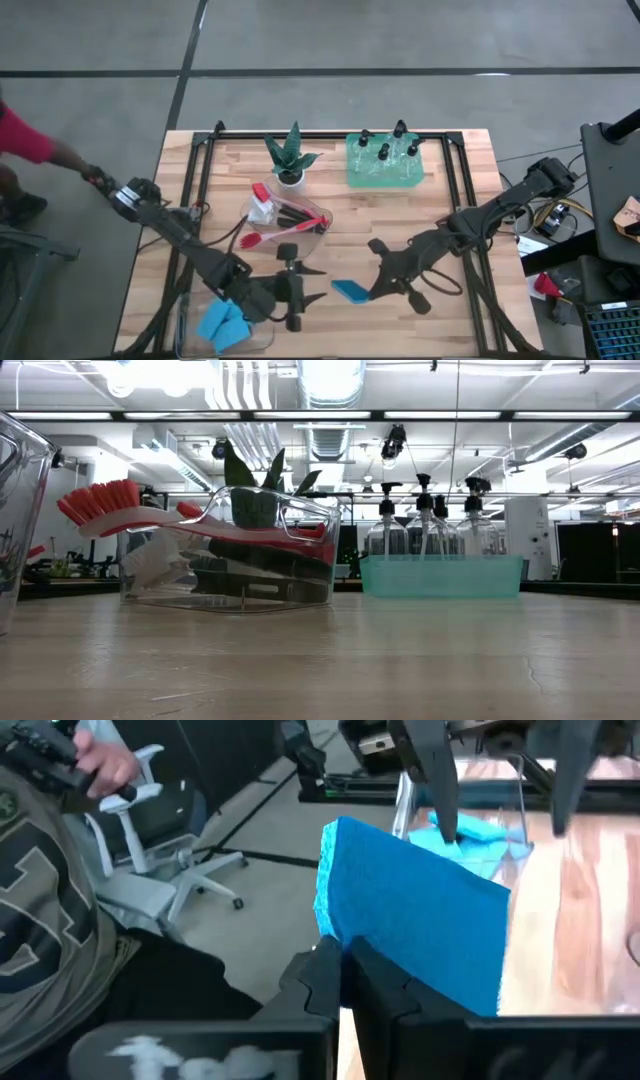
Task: Pick & Place Kitchen Sink Supplies
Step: Put the blue sponge into the bottom transparent bin
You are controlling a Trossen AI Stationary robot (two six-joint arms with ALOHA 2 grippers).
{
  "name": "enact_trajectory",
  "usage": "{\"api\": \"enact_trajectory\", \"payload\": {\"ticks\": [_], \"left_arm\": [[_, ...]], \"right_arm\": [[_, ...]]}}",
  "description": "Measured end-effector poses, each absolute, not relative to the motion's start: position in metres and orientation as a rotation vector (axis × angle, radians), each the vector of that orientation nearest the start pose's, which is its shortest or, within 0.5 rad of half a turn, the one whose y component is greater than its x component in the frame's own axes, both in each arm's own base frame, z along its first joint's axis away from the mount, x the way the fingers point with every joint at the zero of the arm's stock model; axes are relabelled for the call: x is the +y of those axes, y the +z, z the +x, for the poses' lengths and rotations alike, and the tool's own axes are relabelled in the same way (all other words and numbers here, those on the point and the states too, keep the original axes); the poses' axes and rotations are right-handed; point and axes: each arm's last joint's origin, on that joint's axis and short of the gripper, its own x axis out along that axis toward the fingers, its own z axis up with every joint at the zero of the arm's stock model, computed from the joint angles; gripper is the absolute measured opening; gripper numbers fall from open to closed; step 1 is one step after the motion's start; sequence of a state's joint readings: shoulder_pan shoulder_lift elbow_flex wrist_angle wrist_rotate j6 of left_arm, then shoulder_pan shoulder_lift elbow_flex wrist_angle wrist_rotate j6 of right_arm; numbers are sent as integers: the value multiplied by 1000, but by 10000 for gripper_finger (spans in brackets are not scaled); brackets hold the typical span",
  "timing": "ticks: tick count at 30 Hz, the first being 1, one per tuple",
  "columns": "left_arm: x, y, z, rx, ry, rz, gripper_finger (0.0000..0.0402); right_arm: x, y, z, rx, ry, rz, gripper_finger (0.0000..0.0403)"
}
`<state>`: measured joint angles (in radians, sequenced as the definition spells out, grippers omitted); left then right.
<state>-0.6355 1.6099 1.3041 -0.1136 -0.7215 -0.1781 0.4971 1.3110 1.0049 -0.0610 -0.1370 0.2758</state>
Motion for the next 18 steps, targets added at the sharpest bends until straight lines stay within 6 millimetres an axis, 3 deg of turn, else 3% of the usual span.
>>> {"api": "enact_trajectory", "payload": {"ticks": [6,11,18], "left_arm": [[-193,313,324,277,12,47,207],[-191,308,327,299,-12,15,205],[-192,308,327,312,-55,-18,161]], "right_arm": [[145,299,268,449,569,196,8],[145,297,272,436,566,193,8],[139,297,275,456,548,242,8]]}}
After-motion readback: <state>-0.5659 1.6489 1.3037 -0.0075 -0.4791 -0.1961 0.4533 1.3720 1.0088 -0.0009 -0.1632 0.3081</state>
